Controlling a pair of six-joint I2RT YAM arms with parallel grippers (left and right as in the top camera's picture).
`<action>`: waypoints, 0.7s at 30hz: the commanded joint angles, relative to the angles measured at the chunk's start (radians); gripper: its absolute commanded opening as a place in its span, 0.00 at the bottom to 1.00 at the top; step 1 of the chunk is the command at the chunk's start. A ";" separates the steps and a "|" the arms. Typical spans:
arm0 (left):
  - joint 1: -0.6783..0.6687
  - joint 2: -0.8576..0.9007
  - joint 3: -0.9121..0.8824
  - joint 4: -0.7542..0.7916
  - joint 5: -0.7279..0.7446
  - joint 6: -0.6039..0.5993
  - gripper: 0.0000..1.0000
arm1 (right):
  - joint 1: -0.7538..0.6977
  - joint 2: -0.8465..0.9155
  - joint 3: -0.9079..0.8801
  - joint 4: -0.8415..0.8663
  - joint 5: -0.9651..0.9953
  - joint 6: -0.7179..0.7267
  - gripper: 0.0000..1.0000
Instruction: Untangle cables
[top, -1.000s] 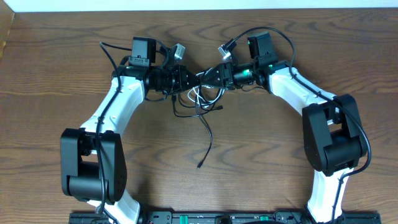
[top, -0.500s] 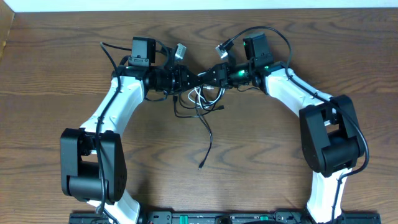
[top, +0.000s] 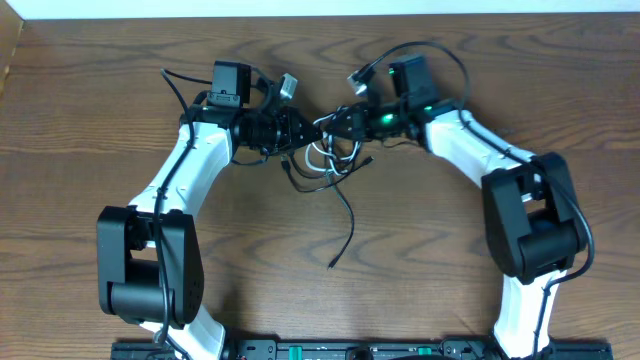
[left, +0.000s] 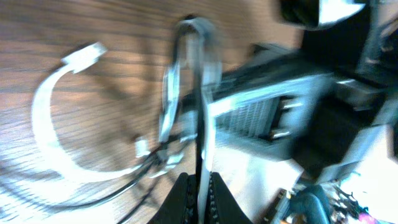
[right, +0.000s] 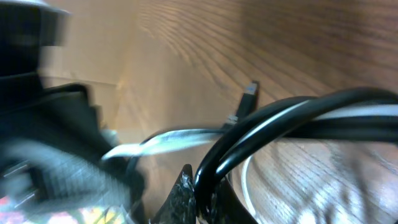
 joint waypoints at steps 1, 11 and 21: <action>0.003 -0.001 0.005 -0.031 -0.162 0.003 0.07 | -0.100 -0.001 -0.001 -0.002 -0.226 -0.108 0.01; 0.002 -0.001 0.004 -0.083 -0.364 0.003 0.08 | -0.182 -0.003 0.000 0.057 -0.597 -0.215 0.01; 0.012 -0.001 0.005 0.007 -0.129 0.022 0.32 | -0.179 -0.003 0.000 0.077 -0.598 -0.192 0.01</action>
